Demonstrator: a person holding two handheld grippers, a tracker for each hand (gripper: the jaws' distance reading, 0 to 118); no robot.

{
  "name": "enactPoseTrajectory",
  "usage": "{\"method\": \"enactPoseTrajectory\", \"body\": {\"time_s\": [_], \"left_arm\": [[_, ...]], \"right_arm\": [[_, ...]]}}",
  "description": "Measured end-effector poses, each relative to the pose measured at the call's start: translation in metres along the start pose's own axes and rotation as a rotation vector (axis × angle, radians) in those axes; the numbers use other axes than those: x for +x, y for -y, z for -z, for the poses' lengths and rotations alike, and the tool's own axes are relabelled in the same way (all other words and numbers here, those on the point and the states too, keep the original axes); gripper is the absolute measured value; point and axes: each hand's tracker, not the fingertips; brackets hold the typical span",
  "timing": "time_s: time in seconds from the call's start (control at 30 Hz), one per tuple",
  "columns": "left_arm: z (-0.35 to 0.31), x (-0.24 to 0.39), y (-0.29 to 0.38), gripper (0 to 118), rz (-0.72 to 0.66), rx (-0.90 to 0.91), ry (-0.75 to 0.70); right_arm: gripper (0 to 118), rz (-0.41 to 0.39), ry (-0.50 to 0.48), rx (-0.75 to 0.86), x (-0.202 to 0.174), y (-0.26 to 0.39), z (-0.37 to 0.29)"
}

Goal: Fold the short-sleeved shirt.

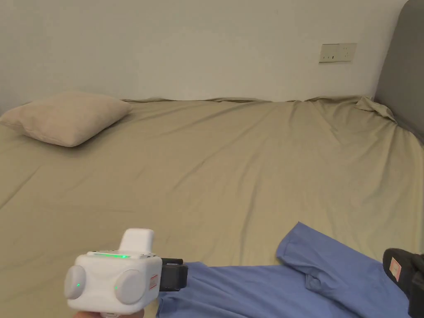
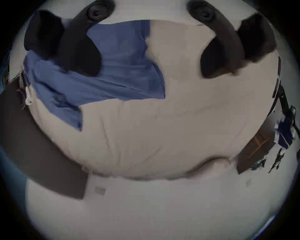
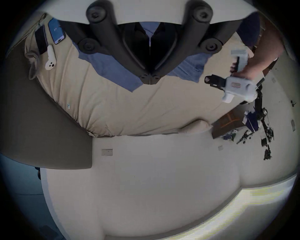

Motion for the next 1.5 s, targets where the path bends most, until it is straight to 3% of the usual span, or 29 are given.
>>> {"method": "enactPoseTrajectory", "body": {"time_s": [0.1, 0.2, 0.27, 0.3, 0.33, 0.4, 0.43, 0.5, 0.67, 0.73, 0.77, 0.8, 0.87, 0.93, 1.03, 1.1, 1.17, 1.3, 1.33, 1.37, 1.43, 1.5], "left_arm": [[0.056, 0.000, -0.009, 118, -0.058, -0.042, -0.002], [0.099, 0.004, -0.008, 118, -0.032, -0.113, -0.031], [0.118, 0.008, -0.002, 111, 0.007, -0.143, -0.078], [0.117, 0.008, -0.001, 109, -0.008, -0.166, -0.034], [0.106, 0.005, 0.000, 97, -0.057, -0.109, -0.018], [0.094, 0.006, -0.001, 24, -0.037, -0.053, 0.020], [0.089, 0.010, -0.001, 1, -0.021, -0.033, 0.042], [0.074, 0.023, 0.004, 1, 0.029, 0.030, -0.054], [0.031, 0.017, -0.002, 1, -0.195, 0.112, 0.245], [-0.002, 0.022, -0.006, 1, -0.208, 0.154, 0.249], [-0.013, 0.026, -0.009, 1, -0.176, 0.162, 0.232], [-0.022, 0.030, -0.012, 1, -0.136, 0.175, 0.213], [-0.032, 0.029, -0.018, 1, -0.108, 0.185, 0.221], [-0.038, 0.028, -0.021, 1, -0.105, 0.185, 0.232], [-0.043, 0.025, -0.023, 1, -0.105, 0.178, 0.216], [-0.044, 0.020, -0.021, 1, -0.113, 0.174, 0.211], [-0.044, 0.018, -0.021, 1, -0.135, 0.168, 0.215], [-0.040, 0.020, -0.019, 1, -0.125, 0.152, 0.205], [-0.039, 0.020, -0.018, 1, -0.123, 0.145, 0.199], [-0.038, 0.018, -0.016, 1, -0.125, 0.142, 0.197], [-0.036, 0.017, -0.014, 1, -0.147, 0.141, 0.196], [-0.037, 0.012, -0.010, 1, -0.183, 0.147, 0.204]], "right_arm": [[2, 0.011, 0.025, -0.045, 0.012, 0.008, 0.019], [2, 0.014, 0.050, -0.079, 0.022, 0.014, 0.036], [2, 0.018, 0.070, -0.099, 0.026, 0.019, 0.048], [2, 0.022, 0.078, -0.109, 0.030, 0.021, 0.053], [2, 0.029, 0.094, -0.123, 0.033, 0.023, 0.058], [3, 0.036, 0.162, -0.172, 0.041, 0.029, 0.066], [2, 0.030, 0.188, -0.191, 0.047, 0.032, 0.070], [2, 0.008, 0.249, -0.217, 0.065, 0.038, 0.076], [3, 0.034, 0.286, -0.274, 0.136, 0.047, 0.094], [3, 0.047, 0.326, -0.306, 0.168, 0.047, 0.112], [6, 0.078, 0.278, -0.350, 0.189, 0.047, 0.124], [26, 0.081, 0.267, -0.373, 0.201, 0.046, 0.135], [118, 0.064, 0.258, -0.442, 0.220, 0.048, 0.165], [116, 0.018, 0.238, -0.413, 0.226, 0.055, 0.192], [118, -0.127, 0.260, -0.567, 0.216, 0.060, 0.231], [118, -0.176, 0.245, -0.630, 0.213, 0.071, 0.255], [112, -0.206, 0.234, -0.713, 0.215, 0.082, 0.282], [68, -0.156, 0.197, -0.752, 0.205, 0.089, 0.293], [39, -0.151, 0.221, -0.734, 0.203, 0.083, 0.290], [2, -0.143, 0.218, -0.721, 0.201, 0.080, 0.284], [2, -0.122, 0.228, -0.691, 0.195, 0.075, 0.268], [2, 0.002, 0.123, -0.621, 0.196, 0.065, 0.245]]}}
